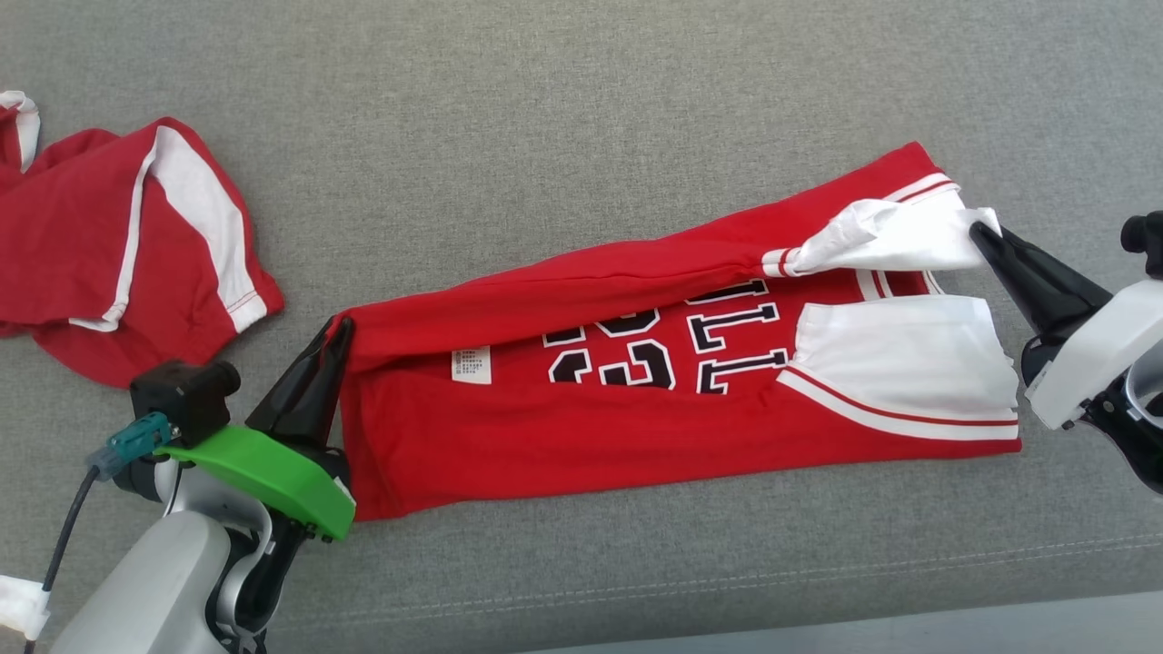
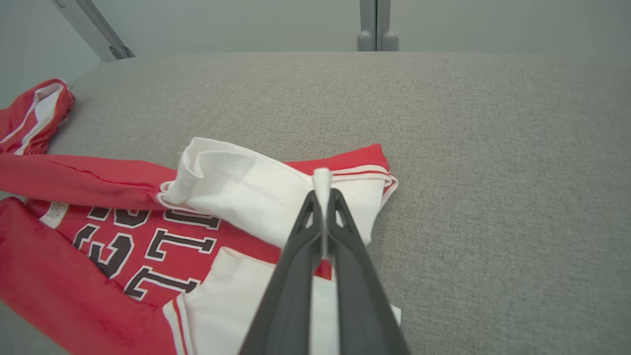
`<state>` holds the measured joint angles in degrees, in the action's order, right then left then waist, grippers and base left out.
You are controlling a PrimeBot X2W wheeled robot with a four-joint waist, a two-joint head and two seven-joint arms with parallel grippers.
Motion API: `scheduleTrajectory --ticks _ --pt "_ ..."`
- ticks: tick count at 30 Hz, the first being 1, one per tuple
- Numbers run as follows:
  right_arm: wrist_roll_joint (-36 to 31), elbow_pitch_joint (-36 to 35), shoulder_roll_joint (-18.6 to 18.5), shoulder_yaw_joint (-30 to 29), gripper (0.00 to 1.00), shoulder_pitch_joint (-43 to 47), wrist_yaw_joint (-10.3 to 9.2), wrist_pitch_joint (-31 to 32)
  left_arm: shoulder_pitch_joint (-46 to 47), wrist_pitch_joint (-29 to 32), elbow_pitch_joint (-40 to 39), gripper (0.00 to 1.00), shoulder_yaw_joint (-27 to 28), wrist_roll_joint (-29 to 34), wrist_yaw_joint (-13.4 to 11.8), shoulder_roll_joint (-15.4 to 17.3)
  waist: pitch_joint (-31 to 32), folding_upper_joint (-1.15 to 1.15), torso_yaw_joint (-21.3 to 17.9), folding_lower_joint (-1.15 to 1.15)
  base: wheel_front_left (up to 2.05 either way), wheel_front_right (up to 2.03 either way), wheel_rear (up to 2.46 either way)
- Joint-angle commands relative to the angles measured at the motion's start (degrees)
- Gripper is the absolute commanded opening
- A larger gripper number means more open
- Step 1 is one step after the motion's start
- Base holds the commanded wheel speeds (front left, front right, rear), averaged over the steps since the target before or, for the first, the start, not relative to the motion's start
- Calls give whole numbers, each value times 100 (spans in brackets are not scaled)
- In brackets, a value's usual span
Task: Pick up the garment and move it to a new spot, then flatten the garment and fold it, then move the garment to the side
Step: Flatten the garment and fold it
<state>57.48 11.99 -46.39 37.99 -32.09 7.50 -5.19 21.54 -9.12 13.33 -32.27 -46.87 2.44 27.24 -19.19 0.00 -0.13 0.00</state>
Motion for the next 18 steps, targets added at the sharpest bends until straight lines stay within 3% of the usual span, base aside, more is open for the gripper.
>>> scheduleTrajectory --ticks 1,8,18 --pt "46 -53 -54 -8 0 123 -2 -36 -92 -12 -18 0 1 10 -34 69 19 0 -21 0 0 0 0" --pt "-7 -186 -186 108 0 409 -2 210 -241 148 -83 0 -73 -6 -50 214 62 0 -103 0 0 0 0" --pt "-497 176 -18 429 0 487 -2 350 -320 386 100 0 -251 122 -99 370 92 0 -168 0 0 0 0"
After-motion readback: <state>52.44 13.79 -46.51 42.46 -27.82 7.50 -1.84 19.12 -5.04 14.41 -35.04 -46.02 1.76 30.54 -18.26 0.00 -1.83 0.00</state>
